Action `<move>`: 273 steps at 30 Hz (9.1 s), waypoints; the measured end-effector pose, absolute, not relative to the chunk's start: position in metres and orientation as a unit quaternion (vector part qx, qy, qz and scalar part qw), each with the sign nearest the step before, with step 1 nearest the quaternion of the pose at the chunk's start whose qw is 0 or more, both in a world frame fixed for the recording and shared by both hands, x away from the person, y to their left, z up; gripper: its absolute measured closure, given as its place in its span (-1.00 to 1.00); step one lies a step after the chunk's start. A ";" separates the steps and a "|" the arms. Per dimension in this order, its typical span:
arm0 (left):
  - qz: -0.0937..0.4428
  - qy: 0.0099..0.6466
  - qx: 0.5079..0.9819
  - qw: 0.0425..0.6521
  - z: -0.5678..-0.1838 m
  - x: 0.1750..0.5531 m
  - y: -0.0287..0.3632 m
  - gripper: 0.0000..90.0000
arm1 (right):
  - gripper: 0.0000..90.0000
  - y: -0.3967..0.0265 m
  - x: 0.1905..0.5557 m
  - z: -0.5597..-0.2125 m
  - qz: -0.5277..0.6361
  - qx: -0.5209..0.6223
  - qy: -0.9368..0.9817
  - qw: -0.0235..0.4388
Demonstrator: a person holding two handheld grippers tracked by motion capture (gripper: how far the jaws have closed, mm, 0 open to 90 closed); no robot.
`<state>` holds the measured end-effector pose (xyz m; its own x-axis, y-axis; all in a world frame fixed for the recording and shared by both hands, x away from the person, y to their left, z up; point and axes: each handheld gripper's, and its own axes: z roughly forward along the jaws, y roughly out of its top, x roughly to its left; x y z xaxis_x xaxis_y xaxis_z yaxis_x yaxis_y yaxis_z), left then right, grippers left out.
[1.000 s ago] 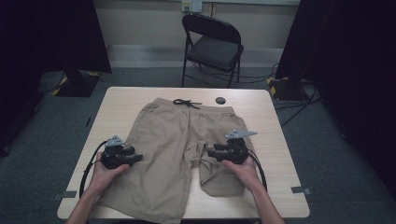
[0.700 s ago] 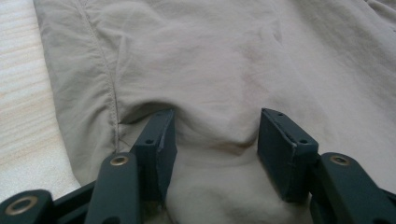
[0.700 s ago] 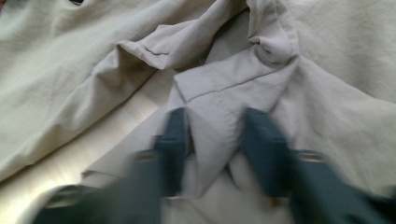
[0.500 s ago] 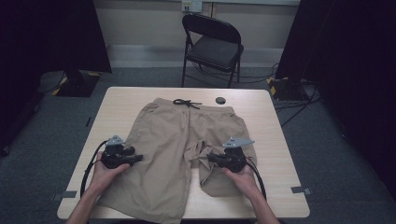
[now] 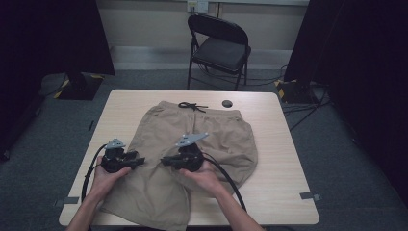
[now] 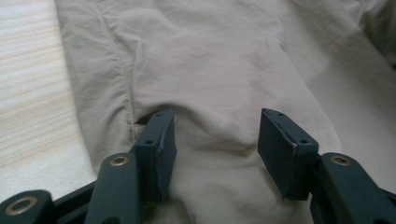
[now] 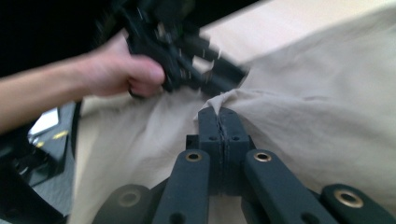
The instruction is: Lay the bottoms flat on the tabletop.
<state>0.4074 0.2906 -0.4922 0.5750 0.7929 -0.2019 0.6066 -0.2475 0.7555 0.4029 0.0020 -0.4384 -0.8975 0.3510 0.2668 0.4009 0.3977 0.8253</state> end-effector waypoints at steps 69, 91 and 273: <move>0.037 0.395 0.802 0.447 -0.487 0.415 0.224 0.97 | 0.83 -0.177 0.438 -0.477 -0.454 -0.424 -0.781 -0.065; 0.034 0.402 0.801 0.442 -0.491 0.417 0.226 0.95 | 0.47 -0.160 0.412 -0.474 -0.458 -0.399 -0.792 -0.066; 0.148 0.481 0.781 0.371 -0.495 0.394 0.309 -0.52 | -0.53 -0.291 0.384 -0.494 -0.340 -0.530 -0.751 -0.199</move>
